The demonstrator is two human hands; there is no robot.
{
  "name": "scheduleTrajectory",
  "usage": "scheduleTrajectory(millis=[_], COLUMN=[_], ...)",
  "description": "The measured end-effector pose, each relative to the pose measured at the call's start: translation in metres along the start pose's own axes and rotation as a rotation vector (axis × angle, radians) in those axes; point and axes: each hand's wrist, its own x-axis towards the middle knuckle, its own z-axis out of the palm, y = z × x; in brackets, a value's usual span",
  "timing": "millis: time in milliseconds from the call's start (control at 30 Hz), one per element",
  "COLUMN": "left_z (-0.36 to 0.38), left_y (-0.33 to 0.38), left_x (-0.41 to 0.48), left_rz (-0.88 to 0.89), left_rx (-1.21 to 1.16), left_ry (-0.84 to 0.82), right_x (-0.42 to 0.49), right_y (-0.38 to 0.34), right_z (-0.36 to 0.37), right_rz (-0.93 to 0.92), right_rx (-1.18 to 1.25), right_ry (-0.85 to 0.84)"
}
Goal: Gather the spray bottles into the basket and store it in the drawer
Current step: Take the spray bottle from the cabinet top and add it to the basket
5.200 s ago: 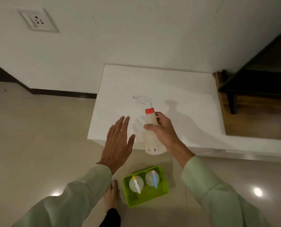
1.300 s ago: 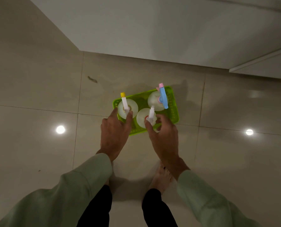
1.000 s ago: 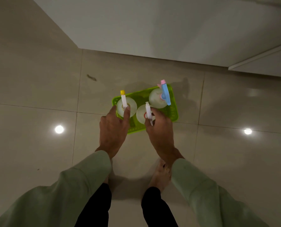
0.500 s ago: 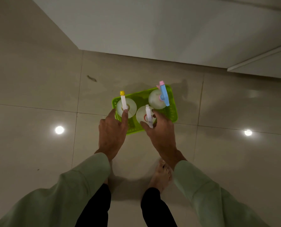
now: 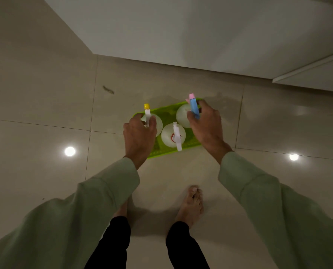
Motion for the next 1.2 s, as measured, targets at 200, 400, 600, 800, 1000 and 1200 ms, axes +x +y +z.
scheduleTrajectory(millis=[200, 400, 600, 800, 1000, 1200], left_z=[0.002, 0.002, 0.001, -0.004, -0.016, 0.003], left_y=[0.004, 0.000, -0.003, -0.004, -0.034, -0.075], left_x=[-0.002, -0.004, -0.005, -0.012, -0.018, -0.007], left_rz=[0.019, 0.025, 0.033, 0.067, 0.040, -0.207], left_rx=[0.047, 0.036, 0.006, 0.006, -0.105, -0.020], left_ry=[0.013, 0.010, 0.009, 0.052, 0.098, -0.050], right_x=[0.000, -0.002, -0.002, -0.011, -0.035, -0.026], right_y=[0.001, 0.000, 0.002, 0.010, 0.043, 0.084], right_z=[0.004, 0.004, 0.004, -0.007, -0.011, 0.011], right_rz=[-0.031, -0.034, -0.016, -0.026, 0.045, 0.304], right_rx=[-0.047, -0.029, -0.018, 0.099, 0.298, 0.211], right_ry=[0.051, 0.060, 0.061, 0.053, 0.184, 0.023])
